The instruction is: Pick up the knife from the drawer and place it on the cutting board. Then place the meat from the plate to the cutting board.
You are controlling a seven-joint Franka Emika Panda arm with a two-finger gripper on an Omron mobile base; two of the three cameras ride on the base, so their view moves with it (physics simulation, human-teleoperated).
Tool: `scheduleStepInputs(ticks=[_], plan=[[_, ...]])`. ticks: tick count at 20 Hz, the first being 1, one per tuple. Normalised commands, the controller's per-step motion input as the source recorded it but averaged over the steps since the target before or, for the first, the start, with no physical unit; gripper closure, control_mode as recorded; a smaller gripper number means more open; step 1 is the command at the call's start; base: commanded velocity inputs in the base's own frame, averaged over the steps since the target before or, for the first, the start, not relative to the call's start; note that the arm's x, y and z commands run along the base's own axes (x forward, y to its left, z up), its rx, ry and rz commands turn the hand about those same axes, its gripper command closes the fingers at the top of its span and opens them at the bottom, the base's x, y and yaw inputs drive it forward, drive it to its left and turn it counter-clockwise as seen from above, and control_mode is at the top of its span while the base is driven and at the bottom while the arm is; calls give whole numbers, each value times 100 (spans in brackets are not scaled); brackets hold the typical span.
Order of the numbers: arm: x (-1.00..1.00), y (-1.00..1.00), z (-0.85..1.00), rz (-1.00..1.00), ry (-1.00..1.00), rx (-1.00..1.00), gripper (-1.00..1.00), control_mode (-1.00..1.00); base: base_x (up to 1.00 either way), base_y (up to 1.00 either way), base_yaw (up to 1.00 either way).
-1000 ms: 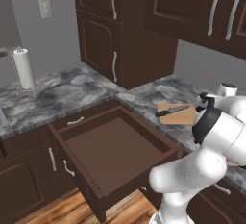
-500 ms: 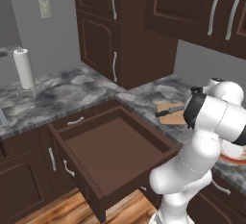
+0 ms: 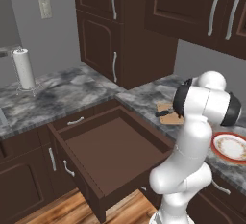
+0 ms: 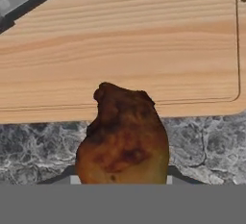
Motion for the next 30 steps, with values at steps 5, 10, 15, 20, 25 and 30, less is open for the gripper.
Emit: scheduleStepInputs(ticks=[5, 10, 15, 20, 25, 30], plan=[[48, 0, -6, 7, 2, 1, 100, -100, 0, 0, 0], [42, 0, -24, 6, 3, 0, 100, -100, 0, 0, 0], [36, 0, -33, 6, 3, 0, 100, -100, 0, 0, 0], [29, 0, -28, 6, 2, 0, 100, -100, 0, 0, 0], [21, 0, -27, 6, 2, 0, -100, -100, 0, 0, 0], [2, 0, -6, 5, 0, 0, -100, -100, 0, 0, 0]])
